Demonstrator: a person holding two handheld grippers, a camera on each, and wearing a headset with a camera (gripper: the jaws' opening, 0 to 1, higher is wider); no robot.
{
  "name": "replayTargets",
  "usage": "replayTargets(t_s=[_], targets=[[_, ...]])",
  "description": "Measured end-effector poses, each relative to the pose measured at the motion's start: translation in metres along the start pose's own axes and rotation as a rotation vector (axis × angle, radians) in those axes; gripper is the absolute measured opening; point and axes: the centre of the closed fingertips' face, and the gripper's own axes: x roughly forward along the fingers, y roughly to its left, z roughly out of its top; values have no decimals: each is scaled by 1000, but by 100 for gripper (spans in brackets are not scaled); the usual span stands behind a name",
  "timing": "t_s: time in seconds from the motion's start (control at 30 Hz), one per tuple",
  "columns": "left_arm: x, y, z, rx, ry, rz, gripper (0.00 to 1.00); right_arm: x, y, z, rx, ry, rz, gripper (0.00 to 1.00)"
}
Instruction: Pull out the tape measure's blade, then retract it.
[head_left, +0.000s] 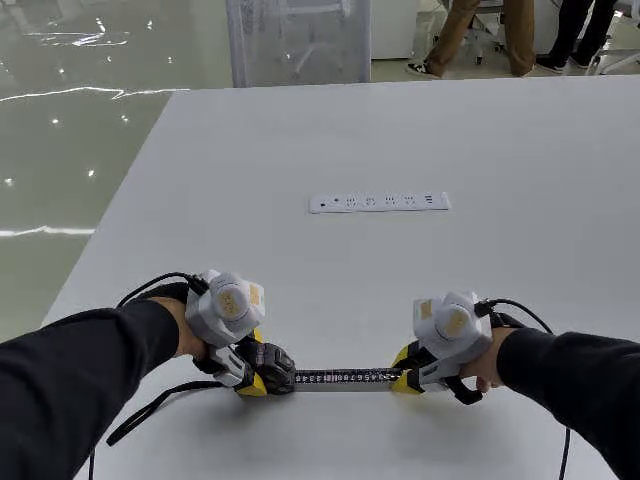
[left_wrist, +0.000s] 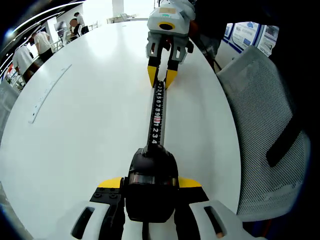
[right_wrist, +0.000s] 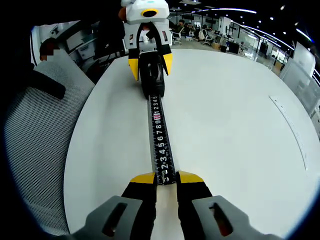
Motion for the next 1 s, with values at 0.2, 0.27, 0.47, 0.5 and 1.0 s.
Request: replayTargets(t_s=[0.2,0.27,0.47,0.5,1.0], targets=[[0,0,0,-1,-1,1,34,-5,-1,-7,1,6,0,11],[0,0,0,-1,-1,2,34,-7,-2,-9,5,7,-1,11],[0,0,0,-1,-2,2,34,-10,-2,-13,5,11,-4,11],[0,0,0,-1,-1,3,34,-10,-2,-14,5,11,-4,11],[0,0,0,-2,-3,9,34,-26,-7,-33,23,25,-17,11]])
